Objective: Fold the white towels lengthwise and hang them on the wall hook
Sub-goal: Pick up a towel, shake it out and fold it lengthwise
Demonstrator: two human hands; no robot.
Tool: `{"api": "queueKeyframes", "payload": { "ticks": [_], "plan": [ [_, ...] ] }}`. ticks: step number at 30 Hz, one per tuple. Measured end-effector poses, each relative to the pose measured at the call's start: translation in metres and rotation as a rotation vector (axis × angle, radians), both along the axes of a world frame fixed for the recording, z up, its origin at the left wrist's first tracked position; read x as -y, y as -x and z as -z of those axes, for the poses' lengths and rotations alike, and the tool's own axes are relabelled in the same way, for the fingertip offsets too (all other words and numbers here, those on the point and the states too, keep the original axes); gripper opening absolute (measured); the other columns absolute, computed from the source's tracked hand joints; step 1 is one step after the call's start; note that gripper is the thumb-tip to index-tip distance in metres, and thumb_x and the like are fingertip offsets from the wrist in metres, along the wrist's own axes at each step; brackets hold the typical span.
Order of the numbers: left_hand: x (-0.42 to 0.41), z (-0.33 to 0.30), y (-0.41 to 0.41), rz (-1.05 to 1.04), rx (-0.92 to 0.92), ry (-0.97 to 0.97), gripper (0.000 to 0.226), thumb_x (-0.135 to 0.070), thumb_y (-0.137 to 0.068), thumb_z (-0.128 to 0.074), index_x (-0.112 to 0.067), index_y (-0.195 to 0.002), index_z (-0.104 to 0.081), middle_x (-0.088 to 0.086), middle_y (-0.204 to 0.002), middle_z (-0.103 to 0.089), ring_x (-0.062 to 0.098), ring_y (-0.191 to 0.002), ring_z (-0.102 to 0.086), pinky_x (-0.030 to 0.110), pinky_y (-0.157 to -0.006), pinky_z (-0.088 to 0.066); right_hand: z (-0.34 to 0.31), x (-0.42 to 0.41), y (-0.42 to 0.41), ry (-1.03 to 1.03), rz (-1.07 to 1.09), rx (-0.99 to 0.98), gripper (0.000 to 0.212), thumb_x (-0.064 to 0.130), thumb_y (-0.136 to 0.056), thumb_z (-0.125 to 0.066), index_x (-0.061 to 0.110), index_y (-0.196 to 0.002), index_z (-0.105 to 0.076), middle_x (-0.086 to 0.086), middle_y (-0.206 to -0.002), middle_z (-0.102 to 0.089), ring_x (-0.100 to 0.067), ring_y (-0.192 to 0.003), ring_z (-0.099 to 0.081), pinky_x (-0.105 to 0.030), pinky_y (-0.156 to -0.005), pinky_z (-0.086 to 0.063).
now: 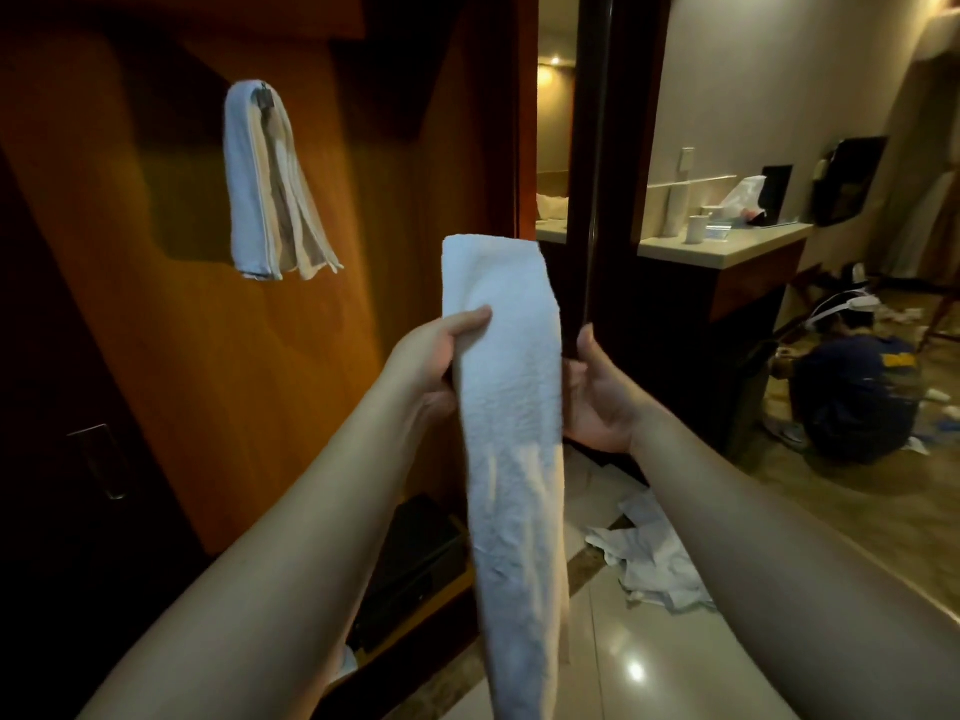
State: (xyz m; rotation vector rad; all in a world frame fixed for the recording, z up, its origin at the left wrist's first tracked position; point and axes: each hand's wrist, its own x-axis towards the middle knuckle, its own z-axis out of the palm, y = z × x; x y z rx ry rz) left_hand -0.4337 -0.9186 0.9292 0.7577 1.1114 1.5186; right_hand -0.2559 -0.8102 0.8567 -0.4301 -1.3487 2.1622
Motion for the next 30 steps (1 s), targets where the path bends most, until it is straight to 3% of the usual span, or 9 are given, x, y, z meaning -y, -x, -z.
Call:
{"api": "queueKeyframes", "payload": {
  "ticks": [2,4,8,12,15,19,22,24,30],
  "plan": [
    [-0.005,-0.006,0.001,-0.070,-0.008,0.050,0.039,-0.017,-0.085,-0.076,-0.001,-0.117,-0.062,0.015,-0.095,-0.077,0.033,-0.085,-0.076,0.048,-0.070,-0.062,0.021,0.003,0.003,0.000,-0.024,0.049,0.053,0.053,-0.073,-0.082,0.011,-0.106,-0.080,-0.012,-0.107,-0.077,-0.020,-0.096,-0.075,-0.030,-0.073,-0.061],
    [-0.010,-0.011,0.004,-0.142,-0.079,0.090,0.032,-0.021,-0.087,-0.076,-0.005,-0.110,-0.062,0.011,-0.084,-0.078,0.028,-0.075,-0.076,0.044,-0.069,-0.061,0.036,0.005,0.008,-0.187,0.042,0.221,0.038,0.041,-0.075,-0.085,0.015,-0.103,-0.079,-0.007,-0.105,-0.078,-0.018,-0.095,-0.075,-0.025,-0.072,-0.059],
    [-0.017,-0.022,0.009,-0.217,-0.127,0.128,0.031,-0.020,-0.087,-0.077,-0.004,-0.111,-0.064,0.013,-0.096,-0.075,0.029,-0.086,-0.074,0.045,-0.075,-0.058,0.049,0.006,0.017,-0.430,0.152,0.398,0.039,0.037,-0.080,-0.079,0.026,-0.116,-0.069,-0.001,-0.113,-0.075,-0.020,-0.105,-0.073,-0.035,-0.085,-0.058],
    [-0.020,-0.028,0.012,-0.210,-0.168,0.137,0.027,-0.019,-0.088,-0.076,-0.005,-0.108,-0.065,0.010,-0.096,-0.074,0.027,-0.086,-0.072,0.040,-0.067,-0.057,0.043,0.013,0.022,-0.592,0.168,0.484,0.035,0.036,-0.072,-0.061,0.030,-0.106,-0.068,0.010,-0.088,-0.076,-0.004,-0.074,-0.071,-0.019,-0.060,-0.052],
    [-0.023,-0.032,0.015,-0.201,-0.200,0.143,0.022,-0.021,-0.088,-0.077,-0.007,-0.101,-0.066,0.007,-0.089,-0.074,0.024,-0.079,-0.072,0.034,-0.058,-0.056,0.035,0.016,0.025,-0.708,0.158,0.520,0.036,0.043,-0.079,-0.055,0.035,-0.113,-0.064,0.015,-0.089,-0.075,0.000,-0.071,-0.069,-0.017,-0.059,-0.048],
    [-0.027,-0.038,0.023,-0.182,-0.191,0.140,0.028,-0.021,-0.087,-0.078,-0.007,-0.107,-0.065,0.009,-0.096,-0.075,0.026,-0.082,-0.074,0.039,-0.061,-0.059,0.033,0.014,0.022,-0.529,0.123,0.360,0.044,0.036,-0.073,-0.062,0.026,-0.116,-0.065,0.012,-0.078,-0.073,-0.001,-0.062,-0.066,-0.013,-0.050,-0.047],
    [-0.030,-0.045,0.029,-0.186,-0.137,0.135,0.032,-0.019,-0.085,-0.079,-0.007,-0.110,-0.063,0.012,-0.097,-0.076,0.028,-0.076,-0.076,0.042,-0.058,-0.061,0.042,0.009,0.016,-0.319,0.082,0.277,0.059,0.040,-0.066,-0.084,0.020,-0.119,-0.067,0.001,-0.101,-0.077,-0.014,-0.089,-0.075,-0.023,-0.065,-0.057],
    [-0.032,-0.050,0.034,-0.194,-0.109,0.128,0.028,-0.017,-0.085,-0.079,-0.008,-0.106,-0.062,0.013,-0.089,-0.077,0.029,-0.067,-0.075,0.044,-0.053,-0.061,0.054,0.008,0.014,-0.259,-0.002,0.362,0.074,0.047,-0.062,-0.092,0.014,-0.123,-0.066,-0.007,-0.115,-0.075,-0.023,-0.107,-0.072,-0.032,-0.082,-0.059],
    [-0.042,-0.054,0.045,-0.224,-0.026,0.148,0.035,-0.012,-0.083,-0.080,-0.005,-0.111,-0.060,0.016,-0.086,-0.077,0.033,-0.073,-0.076,0.054,-0.073,-0.060,0.072,0.020,0.015,-0.241,-0.102,0.519,0.089,0.047,-0.053,-0.097,0.010,-0.127,-0.063,-0.009,-0.121,-0.072,-0.025,-0.114,-0.069,-0.043,-0.104,-0.052]
  ]
}}
